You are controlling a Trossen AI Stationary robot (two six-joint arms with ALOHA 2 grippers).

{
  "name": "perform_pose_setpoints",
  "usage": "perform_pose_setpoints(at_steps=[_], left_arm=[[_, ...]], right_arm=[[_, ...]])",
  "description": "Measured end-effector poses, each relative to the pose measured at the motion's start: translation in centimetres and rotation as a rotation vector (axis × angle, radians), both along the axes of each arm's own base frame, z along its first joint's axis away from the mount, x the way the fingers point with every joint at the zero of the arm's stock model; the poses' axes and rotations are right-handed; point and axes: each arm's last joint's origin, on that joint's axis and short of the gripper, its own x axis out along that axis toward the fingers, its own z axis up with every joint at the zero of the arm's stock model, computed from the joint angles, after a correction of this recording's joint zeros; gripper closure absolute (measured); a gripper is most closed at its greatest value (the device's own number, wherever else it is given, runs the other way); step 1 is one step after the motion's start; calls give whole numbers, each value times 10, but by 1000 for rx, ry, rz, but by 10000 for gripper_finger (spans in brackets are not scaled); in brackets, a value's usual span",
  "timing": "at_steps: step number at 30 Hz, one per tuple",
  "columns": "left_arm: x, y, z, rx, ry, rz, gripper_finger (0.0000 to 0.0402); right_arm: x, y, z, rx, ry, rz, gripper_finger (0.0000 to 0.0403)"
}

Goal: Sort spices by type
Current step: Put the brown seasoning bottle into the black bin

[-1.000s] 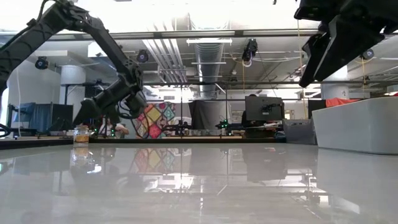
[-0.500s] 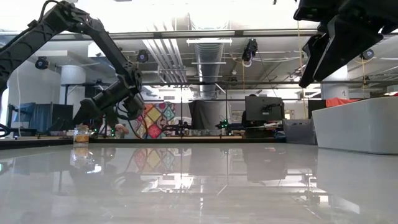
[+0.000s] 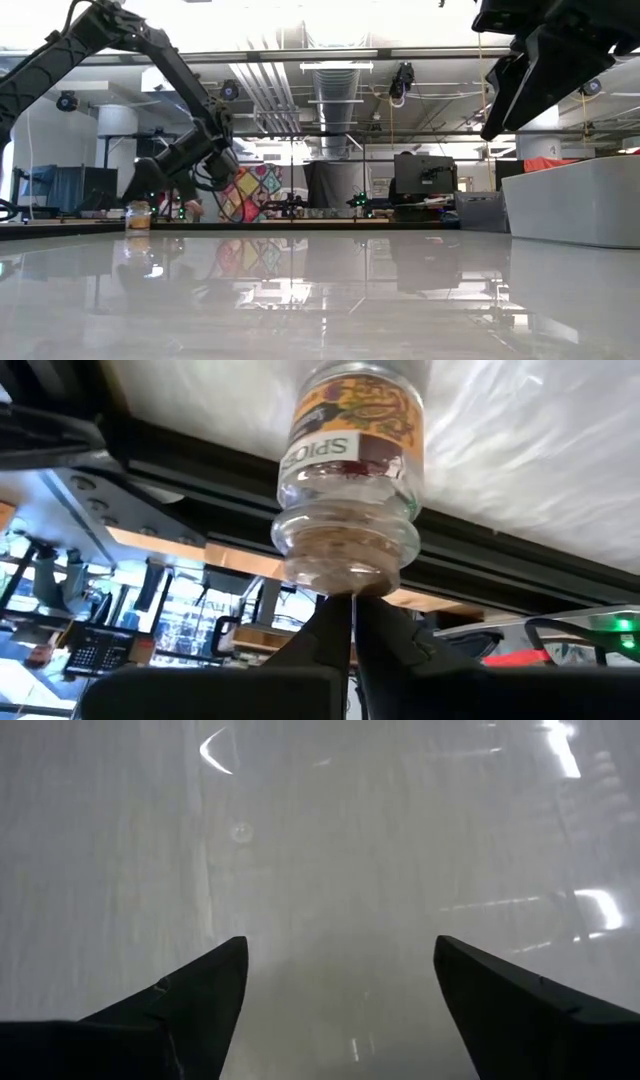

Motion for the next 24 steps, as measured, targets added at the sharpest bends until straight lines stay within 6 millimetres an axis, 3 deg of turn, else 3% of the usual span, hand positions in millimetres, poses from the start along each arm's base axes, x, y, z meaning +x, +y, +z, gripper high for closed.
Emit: perform_pose_setpoints(at_steps=[6, 15, 24], left_arm=[[17, -10, 0, -1, -13, -50, 401], [54, -43, 2, -57, -87, -123, 401], [77, -78, 37, -84, -298, -159, 401]], right_arm=[[0, 0, 0, -2, -3, 5, 82], [1, -2, 0, -31, -11, -1, 78], [5, -10, 1, -53, -15, -4, 72]])
